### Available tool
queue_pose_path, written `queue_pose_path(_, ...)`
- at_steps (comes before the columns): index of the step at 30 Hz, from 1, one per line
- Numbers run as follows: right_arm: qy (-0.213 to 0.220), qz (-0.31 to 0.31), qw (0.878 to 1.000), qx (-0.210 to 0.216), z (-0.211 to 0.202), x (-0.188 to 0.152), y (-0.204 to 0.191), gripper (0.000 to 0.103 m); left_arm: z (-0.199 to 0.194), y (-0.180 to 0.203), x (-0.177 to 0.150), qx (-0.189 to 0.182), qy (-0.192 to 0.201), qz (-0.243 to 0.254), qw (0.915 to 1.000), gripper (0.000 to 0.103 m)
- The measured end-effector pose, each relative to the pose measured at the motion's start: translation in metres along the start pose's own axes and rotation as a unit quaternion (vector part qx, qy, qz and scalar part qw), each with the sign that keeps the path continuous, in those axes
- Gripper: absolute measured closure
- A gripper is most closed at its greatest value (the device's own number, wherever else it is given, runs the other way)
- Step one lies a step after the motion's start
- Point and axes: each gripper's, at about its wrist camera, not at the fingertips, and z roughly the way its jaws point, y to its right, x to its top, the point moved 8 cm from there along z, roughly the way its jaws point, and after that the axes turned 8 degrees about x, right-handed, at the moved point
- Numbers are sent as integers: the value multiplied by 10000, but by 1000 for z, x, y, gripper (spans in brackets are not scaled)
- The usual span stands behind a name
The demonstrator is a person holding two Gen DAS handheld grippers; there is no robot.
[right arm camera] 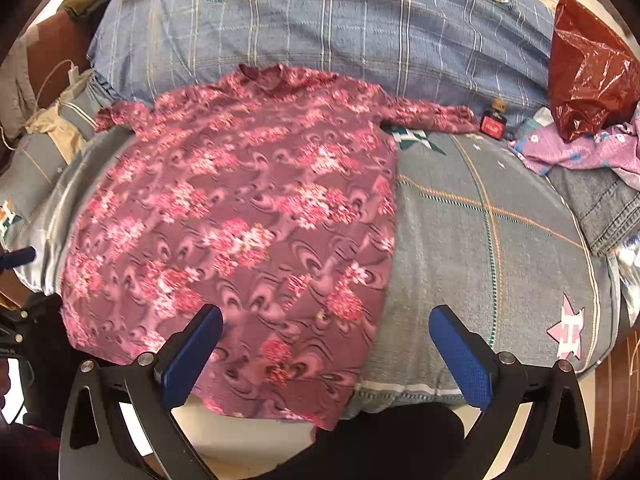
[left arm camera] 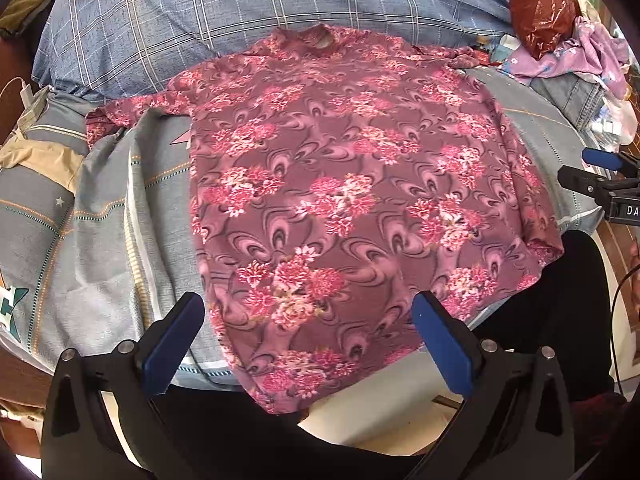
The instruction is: Fold small clothes
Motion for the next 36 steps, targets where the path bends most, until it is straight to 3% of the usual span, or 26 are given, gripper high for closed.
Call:
queue_pose_path(8,-16,-12,10000,-24,0,-1,-4,0,-4,1,3,119,80,162,9998,0)
queue_pose_path(36,-16,-17,10000,-20,9,7,-5,0,-3,-10,19,103,129,23,9999,0)
